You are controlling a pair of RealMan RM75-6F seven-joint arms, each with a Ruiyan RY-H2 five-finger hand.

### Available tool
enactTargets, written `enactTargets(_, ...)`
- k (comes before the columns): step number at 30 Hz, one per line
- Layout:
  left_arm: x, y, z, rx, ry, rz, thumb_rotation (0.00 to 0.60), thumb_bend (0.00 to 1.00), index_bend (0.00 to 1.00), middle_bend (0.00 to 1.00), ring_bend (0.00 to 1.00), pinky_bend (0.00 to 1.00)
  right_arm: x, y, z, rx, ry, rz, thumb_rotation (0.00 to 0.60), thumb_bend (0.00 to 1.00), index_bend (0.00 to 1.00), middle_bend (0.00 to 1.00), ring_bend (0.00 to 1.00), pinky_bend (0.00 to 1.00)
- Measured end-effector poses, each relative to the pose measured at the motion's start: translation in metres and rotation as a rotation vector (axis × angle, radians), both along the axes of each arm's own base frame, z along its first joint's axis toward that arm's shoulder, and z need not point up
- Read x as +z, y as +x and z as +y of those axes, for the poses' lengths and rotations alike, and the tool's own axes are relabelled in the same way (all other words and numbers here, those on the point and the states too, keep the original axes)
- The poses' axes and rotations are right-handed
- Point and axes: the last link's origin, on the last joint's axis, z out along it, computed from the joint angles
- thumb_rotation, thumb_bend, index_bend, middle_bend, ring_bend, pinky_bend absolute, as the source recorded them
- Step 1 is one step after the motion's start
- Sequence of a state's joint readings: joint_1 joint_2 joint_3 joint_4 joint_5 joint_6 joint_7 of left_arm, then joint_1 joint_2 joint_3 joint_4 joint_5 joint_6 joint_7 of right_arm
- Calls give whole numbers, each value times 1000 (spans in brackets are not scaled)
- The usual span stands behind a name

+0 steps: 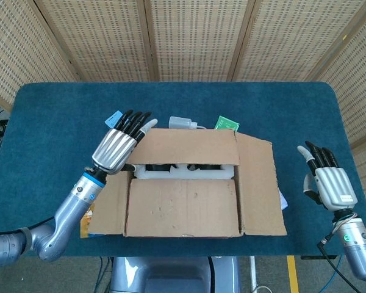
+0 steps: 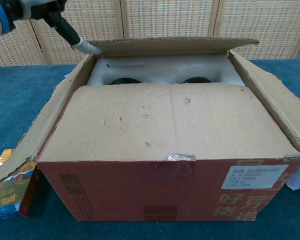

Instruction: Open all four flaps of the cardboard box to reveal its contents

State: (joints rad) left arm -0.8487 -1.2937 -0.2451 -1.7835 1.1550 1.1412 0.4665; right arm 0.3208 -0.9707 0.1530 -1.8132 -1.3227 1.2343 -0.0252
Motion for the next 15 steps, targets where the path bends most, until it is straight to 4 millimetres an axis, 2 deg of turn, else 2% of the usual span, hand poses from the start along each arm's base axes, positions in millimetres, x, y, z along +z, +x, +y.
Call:
enactTargets(4,25,6,14,-20,82,-27,533,212,0,0,0,0,1,1,0,1,-2,0,600,853,0,0,0,0)
enactTargets(15,53,28,43,-75,199,-27,532,212,0,0,0,0,1,3,0,2,-1,2,600,852,0,0,0,0)
